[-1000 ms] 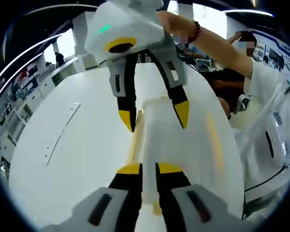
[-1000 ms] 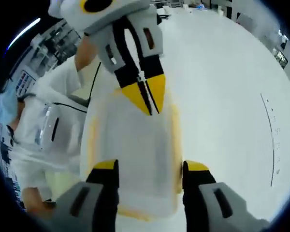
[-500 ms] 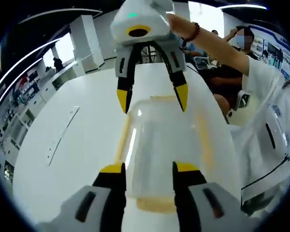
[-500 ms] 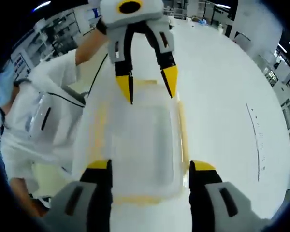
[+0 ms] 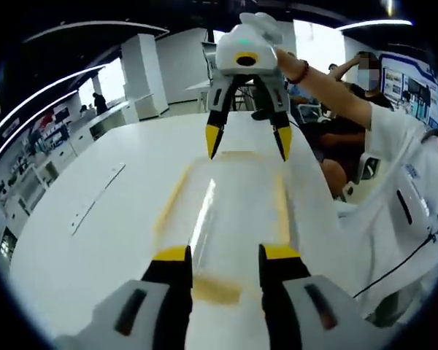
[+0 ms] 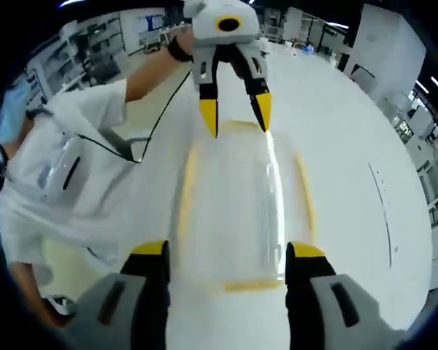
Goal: Snap each plastic latch of the storage box into its locked position after aligning the lid with the box until every specified latch is closed and the lid sits flush.
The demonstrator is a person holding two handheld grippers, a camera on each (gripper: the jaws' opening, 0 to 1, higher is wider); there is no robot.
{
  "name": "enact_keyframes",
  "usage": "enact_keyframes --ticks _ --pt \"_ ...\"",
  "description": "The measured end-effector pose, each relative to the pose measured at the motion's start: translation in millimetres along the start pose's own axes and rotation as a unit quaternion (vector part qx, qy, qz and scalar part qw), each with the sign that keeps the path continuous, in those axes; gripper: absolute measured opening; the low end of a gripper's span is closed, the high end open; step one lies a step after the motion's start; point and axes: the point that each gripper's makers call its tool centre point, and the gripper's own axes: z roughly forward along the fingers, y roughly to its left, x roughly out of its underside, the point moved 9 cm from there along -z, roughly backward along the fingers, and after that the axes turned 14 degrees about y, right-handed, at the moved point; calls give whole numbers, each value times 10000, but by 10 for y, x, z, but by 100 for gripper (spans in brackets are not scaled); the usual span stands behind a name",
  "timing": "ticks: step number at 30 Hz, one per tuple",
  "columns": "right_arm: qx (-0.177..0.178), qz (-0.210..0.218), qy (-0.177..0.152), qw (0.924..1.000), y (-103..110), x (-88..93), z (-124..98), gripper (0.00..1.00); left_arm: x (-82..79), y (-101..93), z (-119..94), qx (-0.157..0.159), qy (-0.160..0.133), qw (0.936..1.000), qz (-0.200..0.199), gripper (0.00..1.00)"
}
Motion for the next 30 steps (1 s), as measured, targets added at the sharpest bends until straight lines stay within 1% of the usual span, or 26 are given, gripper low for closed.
enact_keyframes --ticks 2,4,6,7,11,12,16,19,21,23,26,28,30 --pt "82 -28 -34 10000 14 8 -16 63 61 -28 -25 -39 -83 9999 -46 35" --pt "72 -34 -144 9999 5 -3 -31 63 110 -53 -50 -92 -208 9997 -121 35" --pt "70 -74 -148 9998 28 -19 -24 63 156 -72 -87 -127 -344 9992 -182 35" --pt "88 -107 -140 9998 33 -32 -22 63 183 -76 -115 -176 -463 9984 -262 35" --pt "144 -228 -198 9994 20 -98 -34 62 283 -143 -185 -199 -666 9970 -338 36" --pt "146 -243 -204 9994 10 -116 -35 62 292 -144 -189 -194 -679 9969 -356 36" --pt "150 -328 -195 9992 -36 -209 -21 62 420 -158 -228 -273 -781 9953 -509 37" --pt "169 -409 -182 9989 -69 -272 -36 59 469 -169 -220 -346 -794 9944 -610 39" --pt "151 -447 -272 9985 -111 -323 -46 50 481 -185 -201 -364 -814 9938 -667 39" --pt "114 -514 -252 9983 -140 -359 -37 39 488 -173 -187 -358 -821 9937 -668 40" --pt "148 -584 -223 9979 -176 -396 -47 24 494 -214 -169 -364 -829 9937 -657 40" --pt "141 -605 -219 9978 -181 -413 -50 22 494 -235 -166 -368 -851 9935 -660 40" --pt "144 -609 -218 9978 -180 -416 -50 16 494 -240 -166 -370 -861 9934 -659 40"
